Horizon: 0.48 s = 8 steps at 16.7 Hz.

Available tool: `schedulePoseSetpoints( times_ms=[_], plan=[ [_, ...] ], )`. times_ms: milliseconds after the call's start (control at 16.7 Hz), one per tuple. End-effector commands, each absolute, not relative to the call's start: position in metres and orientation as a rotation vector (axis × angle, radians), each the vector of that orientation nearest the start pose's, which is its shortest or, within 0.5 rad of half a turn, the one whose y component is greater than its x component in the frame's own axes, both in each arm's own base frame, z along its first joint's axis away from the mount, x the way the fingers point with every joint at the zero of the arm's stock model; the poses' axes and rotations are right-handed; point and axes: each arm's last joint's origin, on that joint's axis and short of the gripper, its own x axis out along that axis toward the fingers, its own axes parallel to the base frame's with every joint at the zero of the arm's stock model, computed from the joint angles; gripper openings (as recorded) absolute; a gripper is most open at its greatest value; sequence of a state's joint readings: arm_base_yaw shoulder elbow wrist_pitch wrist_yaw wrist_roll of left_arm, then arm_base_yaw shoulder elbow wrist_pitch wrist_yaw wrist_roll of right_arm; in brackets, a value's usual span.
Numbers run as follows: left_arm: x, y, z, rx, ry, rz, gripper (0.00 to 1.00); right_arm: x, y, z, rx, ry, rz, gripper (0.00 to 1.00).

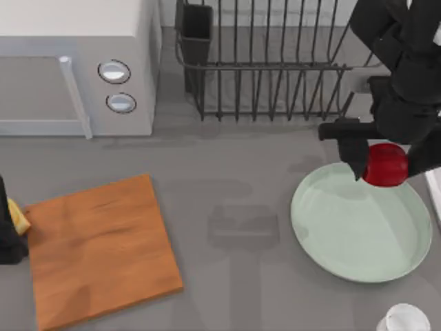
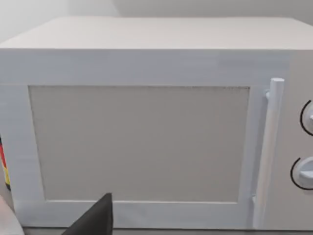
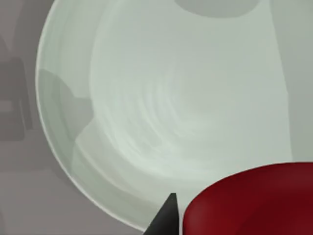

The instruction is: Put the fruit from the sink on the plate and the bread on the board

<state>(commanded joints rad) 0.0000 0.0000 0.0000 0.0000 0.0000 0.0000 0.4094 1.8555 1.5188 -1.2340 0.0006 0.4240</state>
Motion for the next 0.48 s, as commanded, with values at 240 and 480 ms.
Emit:
schedulePoseSetpoints(
  times_ms=[240,480],
  plan=[
    [0.1057,-0.0012,0.16,0.0,0.0,0.0,1.0,0.3207,0.143,0.23,0.008,1.571,-0.008,0.83],
    [0.1057,-0.0012,0.16,0.0,0.0,0.0,1.0,0.3207,0.143,0.23,0.008,1.571,-0.008,1.0]
  ],
)
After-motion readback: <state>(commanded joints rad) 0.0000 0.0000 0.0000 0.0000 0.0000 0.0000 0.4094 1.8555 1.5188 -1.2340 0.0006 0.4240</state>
